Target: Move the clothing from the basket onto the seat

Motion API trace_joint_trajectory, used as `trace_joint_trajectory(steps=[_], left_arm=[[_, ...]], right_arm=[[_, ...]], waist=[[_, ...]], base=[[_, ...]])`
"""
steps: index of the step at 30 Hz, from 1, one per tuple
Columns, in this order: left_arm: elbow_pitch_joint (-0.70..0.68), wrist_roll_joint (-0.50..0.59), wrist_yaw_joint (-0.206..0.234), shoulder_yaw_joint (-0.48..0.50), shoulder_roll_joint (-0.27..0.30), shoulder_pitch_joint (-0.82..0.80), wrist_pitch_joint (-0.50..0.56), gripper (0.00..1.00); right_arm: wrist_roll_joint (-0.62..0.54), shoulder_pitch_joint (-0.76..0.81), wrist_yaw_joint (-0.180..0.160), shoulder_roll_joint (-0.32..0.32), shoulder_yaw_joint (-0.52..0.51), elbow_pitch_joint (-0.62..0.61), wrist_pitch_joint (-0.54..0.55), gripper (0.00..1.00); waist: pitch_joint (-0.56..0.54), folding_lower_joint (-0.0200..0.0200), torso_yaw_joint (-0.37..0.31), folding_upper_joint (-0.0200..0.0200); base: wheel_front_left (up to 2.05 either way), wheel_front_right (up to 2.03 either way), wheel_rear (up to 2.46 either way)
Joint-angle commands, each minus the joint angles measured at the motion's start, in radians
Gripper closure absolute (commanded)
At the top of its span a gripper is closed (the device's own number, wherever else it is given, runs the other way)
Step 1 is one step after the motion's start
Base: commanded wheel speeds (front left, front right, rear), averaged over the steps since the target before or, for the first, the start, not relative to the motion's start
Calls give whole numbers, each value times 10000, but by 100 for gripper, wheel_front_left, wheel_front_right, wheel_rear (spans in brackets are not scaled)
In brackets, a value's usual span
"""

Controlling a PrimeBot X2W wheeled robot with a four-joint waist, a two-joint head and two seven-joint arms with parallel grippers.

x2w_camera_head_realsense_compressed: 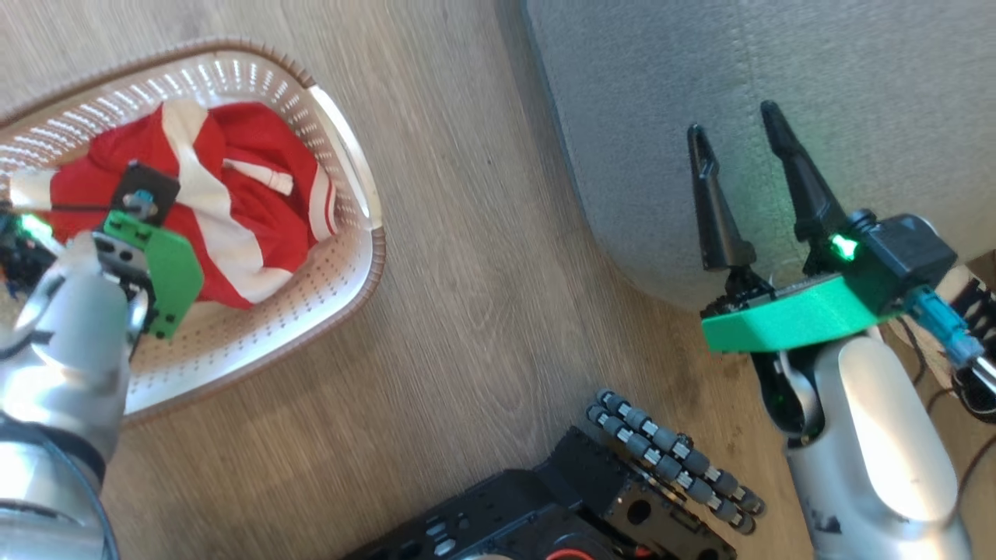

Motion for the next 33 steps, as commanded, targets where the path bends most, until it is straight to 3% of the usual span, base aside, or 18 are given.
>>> trace_joint_trajectory(steps=[1, 8, 22, 33], left_arm=[[-72, -155, 152, 270, 231, 461, -231, 100], [-672, -665, 441, 521, -237, 1303, -565, 100], [-5374, -1151, 820, 799, -903, 3988, -577, 100], [-8929, -1133, 1185, 1495, -1274, 5872, -578, 100]], right_arm=[[-20, 147, -2, -110, 92, -165, -93, 0], [-436, 181, -2, -110, 25, 297, -93, 0], [-1375, 995, -2, -110, -336, 1051, -93, 0], [-1651, 1640, -2, -110, -411, 1278, -93, 0]], waist=[[-512, 0, 129, 0], [-2141, 0, 621, 0], [-5308, 0, 1661, 0], [-6916, 0, 2124, 0]], base=[[0, 0, 0], [0, 0, 0], [0, 0, 0], [0, 0, 0]])
